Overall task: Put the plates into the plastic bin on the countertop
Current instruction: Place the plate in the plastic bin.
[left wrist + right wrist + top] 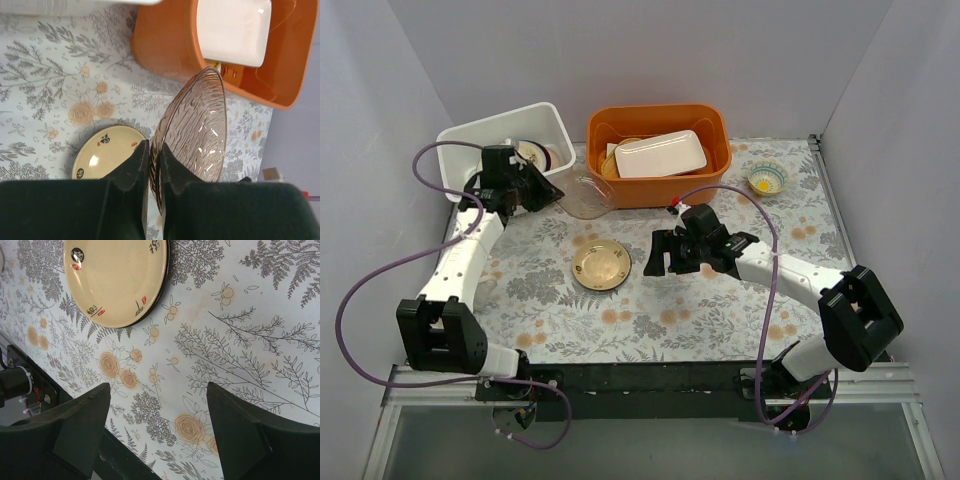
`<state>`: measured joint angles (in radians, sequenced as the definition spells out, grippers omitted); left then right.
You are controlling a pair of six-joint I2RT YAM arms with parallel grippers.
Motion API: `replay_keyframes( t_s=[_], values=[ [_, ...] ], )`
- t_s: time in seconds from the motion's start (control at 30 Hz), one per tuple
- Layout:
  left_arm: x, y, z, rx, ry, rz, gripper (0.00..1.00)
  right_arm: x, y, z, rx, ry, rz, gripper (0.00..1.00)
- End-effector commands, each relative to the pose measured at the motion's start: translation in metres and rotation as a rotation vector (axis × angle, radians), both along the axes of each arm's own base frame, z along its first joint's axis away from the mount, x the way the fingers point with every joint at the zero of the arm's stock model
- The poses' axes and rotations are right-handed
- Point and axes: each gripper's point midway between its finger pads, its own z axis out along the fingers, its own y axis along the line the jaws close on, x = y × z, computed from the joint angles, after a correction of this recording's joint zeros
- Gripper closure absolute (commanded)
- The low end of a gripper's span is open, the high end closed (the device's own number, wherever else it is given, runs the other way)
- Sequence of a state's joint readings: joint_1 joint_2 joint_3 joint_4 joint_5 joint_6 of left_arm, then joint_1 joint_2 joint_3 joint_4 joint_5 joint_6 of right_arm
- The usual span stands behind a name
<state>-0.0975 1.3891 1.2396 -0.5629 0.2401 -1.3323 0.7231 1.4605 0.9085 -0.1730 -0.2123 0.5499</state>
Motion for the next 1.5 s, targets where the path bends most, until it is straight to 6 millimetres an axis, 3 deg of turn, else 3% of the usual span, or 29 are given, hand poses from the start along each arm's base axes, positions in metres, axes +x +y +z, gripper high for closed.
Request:
replay_keyframes(
  t_s=[0.0,0.37,0.83,1.03,1.2,1.47],
  values=[
    [0.021,0.033,0.030,-0.061,-0.060,0.031,1.00,0.003,0.006,0.004,0.025,-0.031,0.018,0.15],
    [0.075,0.096,0.053,-0.065,-0.113,0.140,1.00,0.004,0.007,0.005,0.021,-0.037,0.035,0.13],
    [0.126,0.151,0.042,-0.079,-0.103,0.243,1.00,0.004,0.009,-0.008,0.005,-0.020,0.054,0.13],
    [0.142,0.175,0.027,-0.068,-0.076,0.290,1.00,0.002,0.011,-0.014,0.007,-0.007,0.070,0.13],
    [0.152,0.185,0.016,-0.054,-0.055,0.307,1.00,0.002,0.012,-0.016,0.005,-0.004,0.081,0.13],
    [0.155,0.193,-0.020,-0.048,0.011,0.336,1.00,0.000,0.012,-0.019,0.001,0.005,0.089,0.13]
  ],
)
